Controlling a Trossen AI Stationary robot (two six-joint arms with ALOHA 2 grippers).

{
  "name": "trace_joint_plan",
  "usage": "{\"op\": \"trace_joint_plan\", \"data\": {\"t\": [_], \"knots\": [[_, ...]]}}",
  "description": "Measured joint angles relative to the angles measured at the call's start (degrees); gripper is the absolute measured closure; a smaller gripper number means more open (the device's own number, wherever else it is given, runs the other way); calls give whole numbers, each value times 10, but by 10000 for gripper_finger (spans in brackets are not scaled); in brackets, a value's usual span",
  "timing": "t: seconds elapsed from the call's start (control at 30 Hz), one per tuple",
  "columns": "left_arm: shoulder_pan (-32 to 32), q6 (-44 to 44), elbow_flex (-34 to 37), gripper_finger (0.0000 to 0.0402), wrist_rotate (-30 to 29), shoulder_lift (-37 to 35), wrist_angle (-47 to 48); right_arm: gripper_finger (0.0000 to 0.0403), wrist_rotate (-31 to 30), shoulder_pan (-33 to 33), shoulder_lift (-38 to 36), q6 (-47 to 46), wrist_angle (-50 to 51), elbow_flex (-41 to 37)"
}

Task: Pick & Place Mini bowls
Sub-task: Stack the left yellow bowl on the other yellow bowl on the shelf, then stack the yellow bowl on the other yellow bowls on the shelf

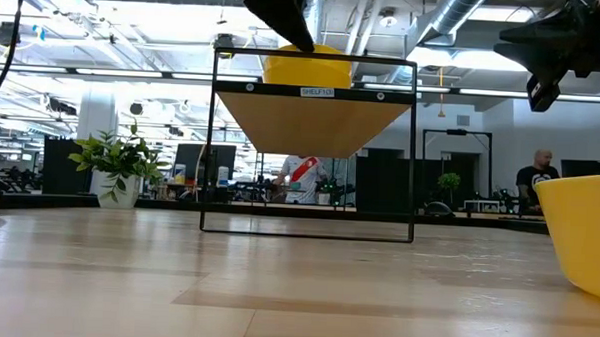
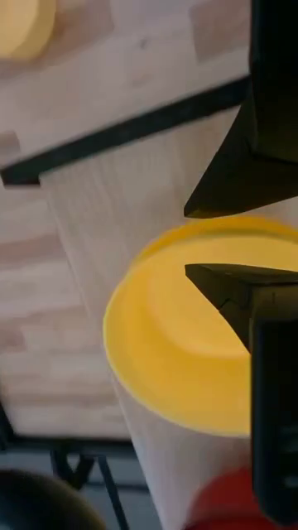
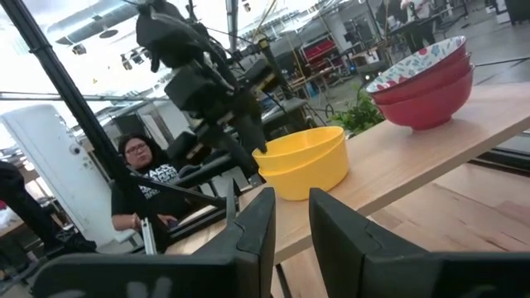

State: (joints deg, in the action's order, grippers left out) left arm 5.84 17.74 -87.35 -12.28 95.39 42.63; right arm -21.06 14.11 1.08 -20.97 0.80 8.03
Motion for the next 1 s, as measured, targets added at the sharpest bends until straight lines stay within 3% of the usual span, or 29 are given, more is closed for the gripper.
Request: {"op": "trace_joint_plan", "data": {"t": [0.1,0.53,0.7,0.9,1.0], "knots": [[6,0,0,302,-32,-5,-14,338,0,0,0,0,0,0],[9,0,2,302,-41,-26,-40,338,0,0,0,0,0,0],[21,0,2,302,-94,-48,-50,338,0,0,0,0,0,0],[72,-14,-4,302,9,-92,-127,338,0,0,0,0,0,0],[98,-15,-3,302,24,-102,-138,338,0,0,0,0,0,0]]}}
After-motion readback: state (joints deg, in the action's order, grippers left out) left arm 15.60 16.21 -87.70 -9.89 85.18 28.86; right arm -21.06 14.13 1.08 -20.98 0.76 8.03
